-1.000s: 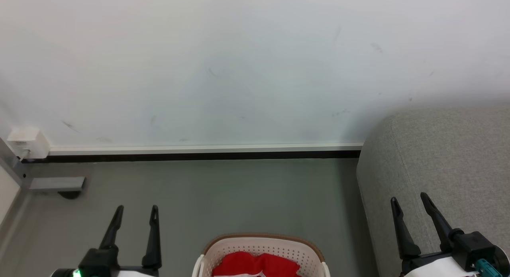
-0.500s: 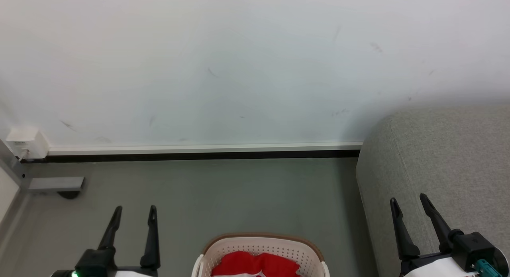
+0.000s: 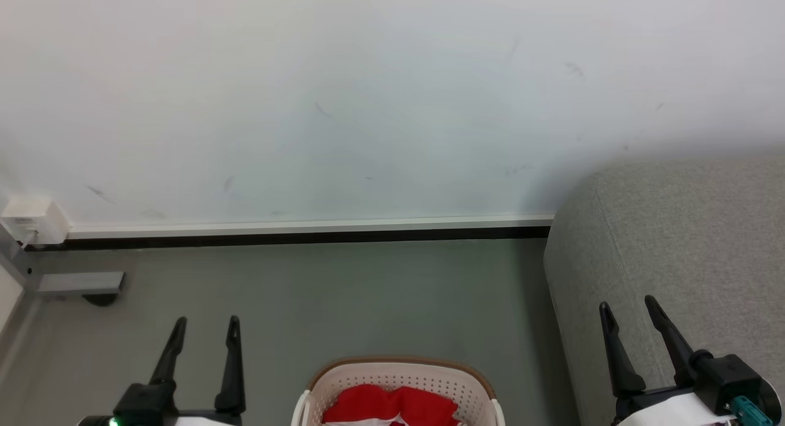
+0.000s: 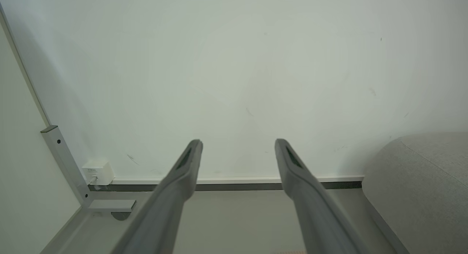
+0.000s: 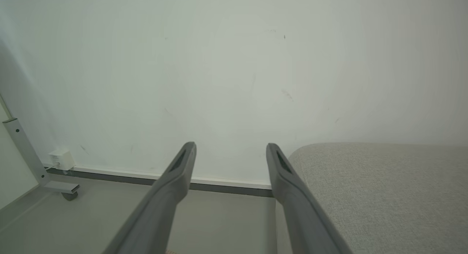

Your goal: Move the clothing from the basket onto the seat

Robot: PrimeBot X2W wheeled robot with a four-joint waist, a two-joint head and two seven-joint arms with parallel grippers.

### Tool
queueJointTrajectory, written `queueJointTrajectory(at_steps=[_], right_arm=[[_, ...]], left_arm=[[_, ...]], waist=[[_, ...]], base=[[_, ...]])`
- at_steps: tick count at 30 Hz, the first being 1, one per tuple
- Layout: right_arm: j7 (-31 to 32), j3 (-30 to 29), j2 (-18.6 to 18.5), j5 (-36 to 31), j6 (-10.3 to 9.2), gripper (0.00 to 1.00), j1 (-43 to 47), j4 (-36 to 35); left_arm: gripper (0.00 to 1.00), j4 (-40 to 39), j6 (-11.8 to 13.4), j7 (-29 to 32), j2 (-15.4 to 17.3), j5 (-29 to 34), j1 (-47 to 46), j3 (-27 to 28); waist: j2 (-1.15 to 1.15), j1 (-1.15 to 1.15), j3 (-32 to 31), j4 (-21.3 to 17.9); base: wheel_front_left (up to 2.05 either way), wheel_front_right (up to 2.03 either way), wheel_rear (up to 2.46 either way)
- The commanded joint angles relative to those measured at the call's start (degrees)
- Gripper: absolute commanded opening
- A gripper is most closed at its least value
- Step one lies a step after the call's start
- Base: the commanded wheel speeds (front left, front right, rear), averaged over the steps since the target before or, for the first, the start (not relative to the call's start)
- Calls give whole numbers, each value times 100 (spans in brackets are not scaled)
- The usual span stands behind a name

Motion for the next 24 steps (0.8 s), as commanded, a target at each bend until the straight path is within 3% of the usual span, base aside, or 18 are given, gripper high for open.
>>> queueJointTrajectory(at_steps=[1, 14, 24], right_arm=[[-1, 2, -29, 73, 17, 100, -70, -6], [-1, -40, -66, 106, 17, 100, -192, -177], [0, -189, -57, 107, 17, 100, -527, -604]], left_arm=[[100, 3, -14, -4, -13, 97, 53, 28], [100, 77, -130, -4, -56, -17, -138, 53], [100, 244, -284, -4, -84, -181, -700, 44]], waist=[[0, 0, 13, -12], [0, 0, 318, -335], [0, 0, 1216, -570]], base=[[0, 0, 0], [0, 0, 0], [0, 0, 0]])
